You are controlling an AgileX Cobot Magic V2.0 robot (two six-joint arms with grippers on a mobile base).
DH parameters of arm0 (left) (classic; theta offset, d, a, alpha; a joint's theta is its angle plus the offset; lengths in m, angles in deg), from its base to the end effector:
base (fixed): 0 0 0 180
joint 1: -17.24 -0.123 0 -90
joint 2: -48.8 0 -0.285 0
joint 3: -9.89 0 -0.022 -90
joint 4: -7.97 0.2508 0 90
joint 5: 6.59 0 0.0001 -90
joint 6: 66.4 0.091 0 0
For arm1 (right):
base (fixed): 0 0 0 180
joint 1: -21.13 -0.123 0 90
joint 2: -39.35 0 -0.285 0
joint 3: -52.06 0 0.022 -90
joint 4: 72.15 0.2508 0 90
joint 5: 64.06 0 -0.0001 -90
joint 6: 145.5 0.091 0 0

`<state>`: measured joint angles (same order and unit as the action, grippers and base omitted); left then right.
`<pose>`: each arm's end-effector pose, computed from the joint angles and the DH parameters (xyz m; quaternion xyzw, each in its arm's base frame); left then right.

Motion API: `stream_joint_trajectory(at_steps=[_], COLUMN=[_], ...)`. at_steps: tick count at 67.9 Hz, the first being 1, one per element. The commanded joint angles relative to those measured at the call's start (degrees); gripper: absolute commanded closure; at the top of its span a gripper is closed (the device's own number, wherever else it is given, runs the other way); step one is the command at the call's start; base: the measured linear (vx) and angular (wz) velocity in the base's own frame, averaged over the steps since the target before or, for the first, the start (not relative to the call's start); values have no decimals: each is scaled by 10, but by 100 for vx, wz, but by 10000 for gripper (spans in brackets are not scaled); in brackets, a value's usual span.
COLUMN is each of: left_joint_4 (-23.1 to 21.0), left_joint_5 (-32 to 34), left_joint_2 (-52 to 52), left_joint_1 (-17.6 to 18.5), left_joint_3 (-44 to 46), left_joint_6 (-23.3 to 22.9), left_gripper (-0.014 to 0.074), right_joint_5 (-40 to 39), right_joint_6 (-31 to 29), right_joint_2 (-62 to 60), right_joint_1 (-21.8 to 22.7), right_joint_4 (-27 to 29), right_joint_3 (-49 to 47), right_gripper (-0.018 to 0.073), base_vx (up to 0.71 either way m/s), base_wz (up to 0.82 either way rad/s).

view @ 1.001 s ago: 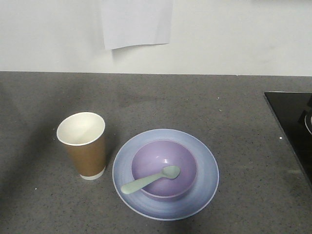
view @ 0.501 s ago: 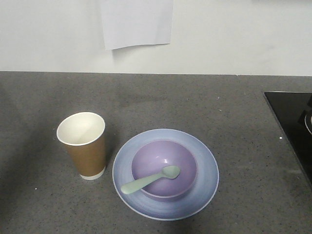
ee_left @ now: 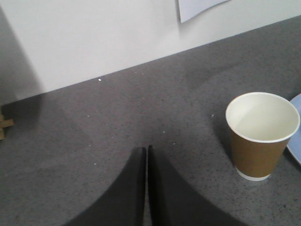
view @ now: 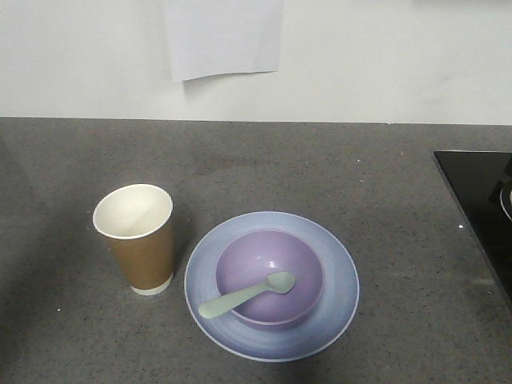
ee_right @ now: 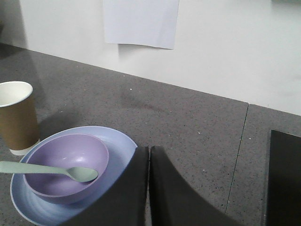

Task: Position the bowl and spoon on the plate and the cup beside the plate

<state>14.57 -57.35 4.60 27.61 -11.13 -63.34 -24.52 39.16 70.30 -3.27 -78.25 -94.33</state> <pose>0.0956 -0.0093 0.4073 0.1062 0.8399 0.0233 0.5318 0.0578 0.0195 0.3752 -0.1463 0.7738 0.1038 0.6075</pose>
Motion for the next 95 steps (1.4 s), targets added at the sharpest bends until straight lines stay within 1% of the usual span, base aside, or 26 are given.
stream_joint_trajectory(at_steps=[1,6,8,13,14,15,19,24,32,36,44,54,60,89,92,95], left_joint_4=[-41,-81,-86,-102,-106,-109,-123,-135,-145,-140,-123,-124,-124,-124,-124,-124], left_joint_5=[156,291,347,458,467,497,542,573,576,539,524,481,462,466,470,470], left_joint_2=[23,58,75,115,123,134,168,206,257,283,320,366,380,377,377,377], left_joint_1=[3,3,3,1,0,-2,-11,-31,-69,-88,-125,-158,-164,-164,-164,-164], left_joint_3=[-90,-196,-245,-348,-365,-390,-454,-514,-573,-570,-570,-570,-570,-569,-569,-569], left_joint_6=[-5,-1,-1,-2,-2,-2,-2,-2,-3,2,13,16,16,15,8,-18], left_gripper=[604,604,604,604,604,604,604,604,604,604,604,604,604,604,604,604], right_joint_5=[-45,-45,-45,-45,-45,-45,-45,-45,-45,-45,-45,-45,-45,-45,-45,-45], right_joint_6=[1,1,1,1,1,1,1,1,1,1,1,1,1,1,1,1], right_joint_2=[9,9,9,9,9,9,9,9,9,9,9,9,9,9,9,9], right_joint_1=[3,3,3,3,3,3,3,3,3,3,3,3,3,3,3,3], right_joint_4=[-4,-4,-4,-4,-4,-4,-4,-4,-4,-4,-4,-4,-4,-4,-4,-4], right_joint_3=[-13,-13,-13,-13,-13,-13,-13,-13,-13,-13,-13,-13,-13,-13,-13,-13], right_gripper=[565,565,565,565,565,565,565,565,565,565,565,565,565,565,565,565], base_vx=[0,0,0,0,0,0,0,0,0,0,0,0,0,0,0,0], base_wz=[0,0,0,0,0,0,0,0,0,0,0,0,0,0,0,0])
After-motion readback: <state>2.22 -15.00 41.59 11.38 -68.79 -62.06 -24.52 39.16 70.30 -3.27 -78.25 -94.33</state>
